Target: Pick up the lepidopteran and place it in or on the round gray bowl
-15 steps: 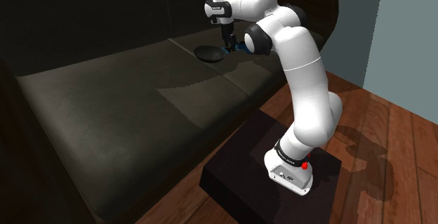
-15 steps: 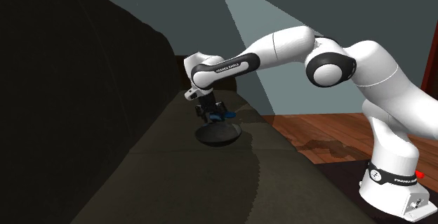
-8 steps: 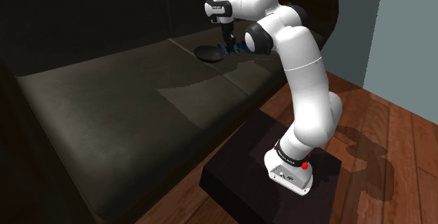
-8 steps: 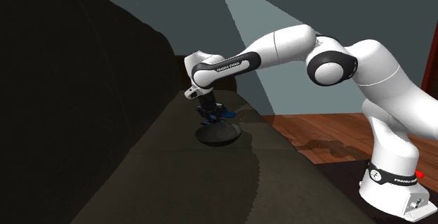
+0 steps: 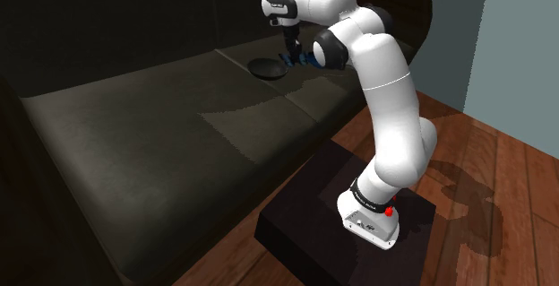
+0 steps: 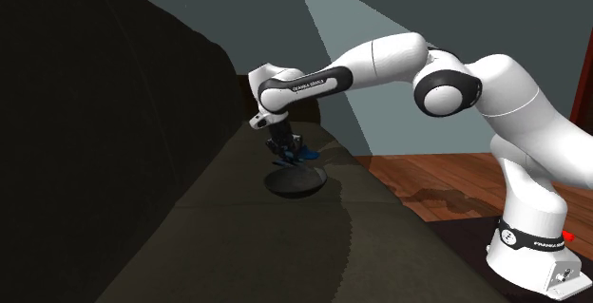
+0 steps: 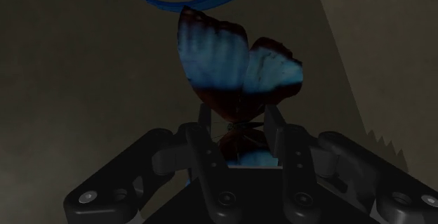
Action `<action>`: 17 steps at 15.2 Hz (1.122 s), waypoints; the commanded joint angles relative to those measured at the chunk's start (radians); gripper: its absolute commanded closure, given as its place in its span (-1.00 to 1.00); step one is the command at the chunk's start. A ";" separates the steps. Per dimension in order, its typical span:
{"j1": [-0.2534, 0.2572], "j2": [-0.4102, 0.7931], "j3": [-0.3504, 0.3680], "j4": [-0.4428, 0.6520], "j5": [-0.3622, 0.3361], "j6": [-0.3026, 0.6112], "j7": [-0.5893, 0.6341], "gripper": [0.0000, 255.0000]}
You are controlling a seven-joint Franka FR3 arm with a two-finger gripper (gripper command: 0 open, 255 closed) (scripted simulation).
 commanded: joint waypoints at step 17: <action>-0.079 0.026 -0.002 0.313 0.004 -0.266 -0.029 1.00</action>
